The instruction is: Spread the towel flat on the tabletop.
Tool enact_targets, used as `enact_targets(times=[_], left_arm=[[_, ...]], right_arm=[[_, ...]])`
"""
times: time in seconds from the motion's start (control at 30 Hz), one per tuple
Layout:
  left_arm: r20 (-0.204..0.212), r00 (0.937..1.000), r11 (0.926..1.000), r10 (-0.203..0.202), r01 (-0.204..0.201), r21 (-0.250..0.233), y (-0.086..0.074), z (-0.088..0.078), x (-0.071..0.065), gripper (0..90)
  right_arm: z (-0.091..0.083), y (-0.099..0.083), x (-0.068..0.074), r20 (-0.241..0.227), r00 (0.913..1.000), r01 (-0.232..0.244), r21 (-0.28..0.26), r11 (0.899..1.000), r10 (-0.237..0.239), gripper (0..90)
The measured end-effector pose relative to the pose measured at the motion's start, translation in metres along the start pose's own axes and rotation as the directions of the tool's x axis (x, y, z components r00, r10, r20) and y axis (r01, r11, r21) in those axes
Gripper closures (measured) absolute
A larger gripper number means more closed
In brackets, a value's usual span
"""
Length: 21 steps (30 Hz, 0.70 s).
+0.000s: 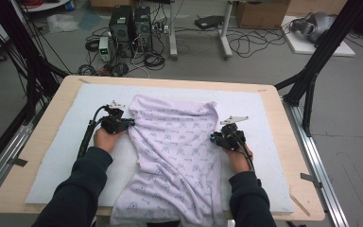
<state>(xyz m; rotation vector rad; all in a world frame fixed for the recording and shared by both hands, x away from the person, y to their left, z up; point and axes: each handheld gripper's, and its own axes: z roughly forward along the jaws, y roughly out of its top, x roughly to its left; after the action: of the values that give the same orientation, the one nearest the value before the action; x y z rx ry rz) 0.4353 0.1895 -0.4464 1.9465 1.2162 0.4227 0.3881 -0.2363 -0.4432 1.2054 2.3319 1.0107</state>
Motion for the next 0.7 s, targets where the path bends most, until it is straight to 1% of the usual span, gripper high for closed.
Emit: enact_targets(times=[0.03, 0.07, 0.1, 0.13, 0.17, 0.2, 0.23, 0.27, 0.3, 0.33, 0.37, 0.4, 0.43, 0.47, 0.5, 0.53, 0.57, 0.6, 0.67, 0.7], left_arm=[[0.002, 0.9996, 0.9995, -0.03, 0.03, -0.008, 0.0, 0.001, 0.004, 87.7], [0.008, 0.9989, 0.9989, -0.045, 0.046, -0.011, 0.0, 0.001, 0.007, 87.7], [0.013, 0.9977, 0.9976, -0.066, 0.067, -0.017, 0.0, 0.002, 0.01, 87.7], [0.01, 0.997, 0.9967, -0.077, 0.077, -0.025, 0.0, 0.003, 0.012, 87.8], [0.002, 0.9954, 0.9948, -0.096, 0.096, -0.035, 0.001, 0.005, 0.014, 87.8], [-0.004, 0.9941, 0.9935, -0.108, 0.108, -0.035, 0.003, 0.007, 0.016, 87.7], [-0.014, 0.9936, 0.9929, -0.113, 0.112, -0.041, 0.006, 0.008, 0.017, 87.7], [-0.021, 0.9939, 0.9933, -0.109, 0.108, -0.043, 0.009, 0.01, 0.018, 87.7], [-0.031, 0.9941, 0.9935, -0.104, 0.103, -0.05, 0.012, 0.012, 0.018, 87.7], [-0.039, 0.9945, 0.9935, -0.097, 0.094, -0.063, 0.015, 0.014, 0.018, 87.7], [-0.046, 0.9951, 0.9929, -0.087, 0.083, -0.086, 0.017, 0.016, 0.018, 87.7], [-0.042, 0.9957, 0.9923, -0.083, 0.078, -0.096, 0.018, 0.018, 0.019, 87.7], [-0.042, 0.9957, 0.9912, -0.083, 0.078, -0.106, 0.018, 0.02, 0.019, 87.6], [-0.042, 0.9955, 0.9906, -0.085, 0.079, -0.112, 0.017, 0.02, 0.018, 87.1], [-0.034, 0.9949, 0.9903, -0.095, 0.091, -0.105, 0.017, 0.02, 0.018, 85.6], [-0.009, 0.9918, 0.9874, -0.128, 0.126, -0.095, 0.015, 0.019, 0.018, 75.4], [0.018, 0.9892, 0.985, -0.146, 0.147, -0.091, 0.014, 0.018, 0.018, 62.9], [0.055, 0.9874, 0.9854, -0.148, 0.152, -0.077, 0.012, 0.014, 0.018, 60.0], [0.096, 0.988, 0.9909, -0.121, 0.126, -0.047, 0.01, 0.01, 0.016, 57.6], [0.101, 0.9886, 0.9911, -0.112, 0.118, -0.061, 0.007, 0.005, 0.013, 53.7]], right_arm=[[0.001, 0.001, 0.0, 0.002, 0.9998, 0.017, 0.004, 1.0, -0.017, 85.6], [0.003, 0.005, -0.001, 0.025, 0.9989, 0.04, 0.008, 0.999, -0.04, 86.7], [0.005, 0.007, -0.001, 0.042, 0.9983, 0.038, 0.011, 0.999, -0.039, 87.1], [0.007, 0.01, -0.004, 0.055, 0.9983, 0.021, 0.009, 1.0, -0.022, 87.4], [0.011, 0.012, -0.008, 0.074, 0.9973, 0.0, 0.0, 1.0, 0.0, 87.5], [0.015, 0.016, -0.011, 0.102, 0.9945, -0.023, -0.009, 1.0, 0.024, 87.6], [0.018, 0.018, -0.013, 0.137, 0.9902, -0.027, -0.015, 1.0, 0.029, 87.6], [0.021, 0.021, -0.016, 0.159, 0.9866, -0.034, -0.016, 0.999, 0.036, 87.6], [0.024, 0.024, -0.019, 0.172, 0.9843, -0.038, -0.018, 0.999, 0.04, 87.6], [0.026, 0.027, -0.021, 0.194, 0.9801, -0.036, -0.026, 0.999, 0.04, 87.6], [0.028, 0.03, -0.022, 0.222, 0.9742, -0.035, -0.028, 0.999, 0.04, 87.5], [0.03, 0.032, -0.024, 0.243, 0.9692, -0.03, -0.038, 0.999, 0.038, 87.5], [0.032, 0.035, -0.024, 0.273, 0.9612, -0.026, -0.046, 0.999, 0.038, 87.4], [0.033, 0.036, -0.025, 0.277, 0.9602, -0.027, -0.046, 0.999, 0.039, 87.1], [0.035, 0.037, -0.025, 0.278, 0.9595, -0.034, -0.034, 0.999, 0.042, 86.5], [0.036, 0.037, -0.023, 0.286, 0.9577, -0.028, -0.028, 0.999, 0.035, 85.2], [0.035, 0.037, -0.022, 0.278, 0.9601, -0.02, -0.032, 0.999, 0.028, 81.6], [0.033, 0.037, -0.02, 0.271, 0.9622, -0.023, -0.037, 0.999, 0.033, 77.7], [0.026, 0.037, -0.018, 0.252, 0.9673, -0.013, -0.071, 0.997, 0.03, 71.4], [0.022, 0.037, -0.017, 0.229, 0.9727, -0.018, -0.095, 0.995, 0.04, 67.2]])
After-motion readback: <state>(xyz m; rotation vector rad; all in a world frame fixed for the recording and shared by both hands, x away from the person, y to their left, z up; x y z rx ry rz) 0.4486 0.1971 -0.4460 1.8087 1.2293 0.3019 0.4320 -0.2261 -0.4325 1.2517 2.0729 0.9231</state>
